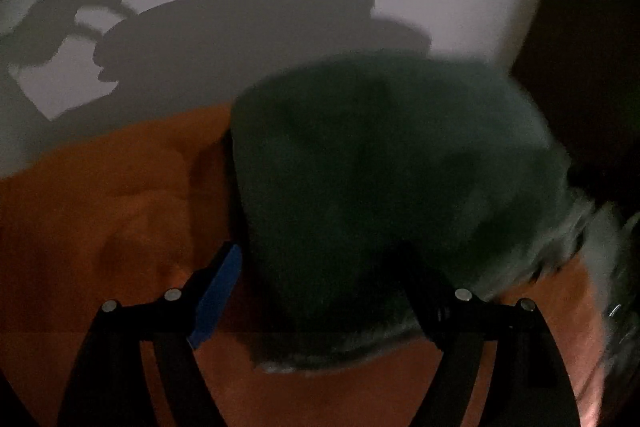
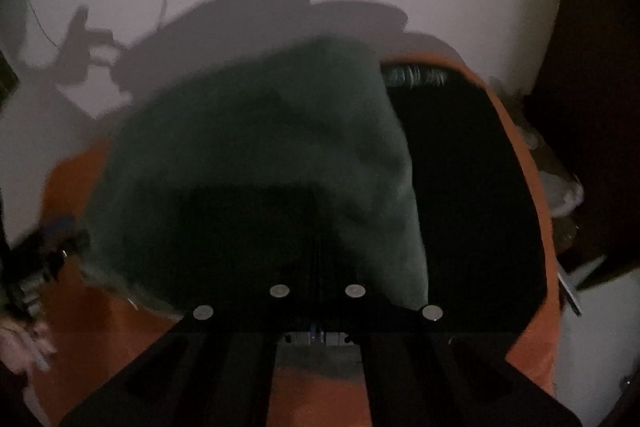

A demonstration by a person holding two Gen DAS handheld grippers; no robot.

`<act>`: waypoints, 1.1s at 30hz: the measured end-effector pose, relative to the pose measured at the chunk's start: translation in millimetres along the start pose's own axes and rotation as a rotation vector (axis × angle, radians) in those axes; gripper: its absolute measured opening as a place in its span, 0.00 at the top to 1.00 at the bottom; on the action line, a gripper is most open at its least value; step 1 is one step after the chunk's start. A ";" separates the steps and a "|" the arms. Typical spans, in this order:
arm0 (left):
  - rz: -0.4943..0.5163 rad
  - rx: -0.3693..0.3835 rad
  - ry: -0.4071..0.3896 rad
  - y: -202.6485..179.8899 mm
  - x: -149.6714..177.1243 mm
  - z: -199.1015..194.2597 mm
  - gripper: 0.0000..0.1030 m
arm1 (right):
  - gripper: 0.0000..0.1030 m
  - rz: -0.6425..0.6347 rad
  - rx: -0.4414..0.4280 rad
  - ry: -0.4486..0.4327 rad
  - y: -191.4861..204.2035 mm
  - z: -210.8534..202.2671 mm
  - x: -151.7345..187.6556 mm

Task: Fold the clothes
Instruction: 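Lower the hoodie bundle onto the dark garment stack with both grippers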

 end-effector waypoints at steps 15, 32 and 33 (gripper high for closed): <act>-0.062 0.022 -0.017 -60.8 -42.2 24.0 0.23 | 0.99 -0.110 -0.135 -0.031 131.7 5.1 -10.2; -0.142 -0.001 -0.006 18.1 -29.0 0.3 0.22 | 1.00 -0.120 -0.018 0.029 98.6 0.7 17.2; -0.141 0.001 -0.015 16.1 -37.8 6.0 0.22 | 1.00 -0.103 -0.027 0.023 101.6 -2.3 13.5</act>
Point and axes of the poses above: each gripper's, at about its wrist camera, not at the fingertips, and z roughly the way its jaws point, y to its left, x to its underside, the point moved 9 cm from there along z, roughly the way its jaws point, and after that the axes turned 12 degrees about -y, right-handed, at the moved point
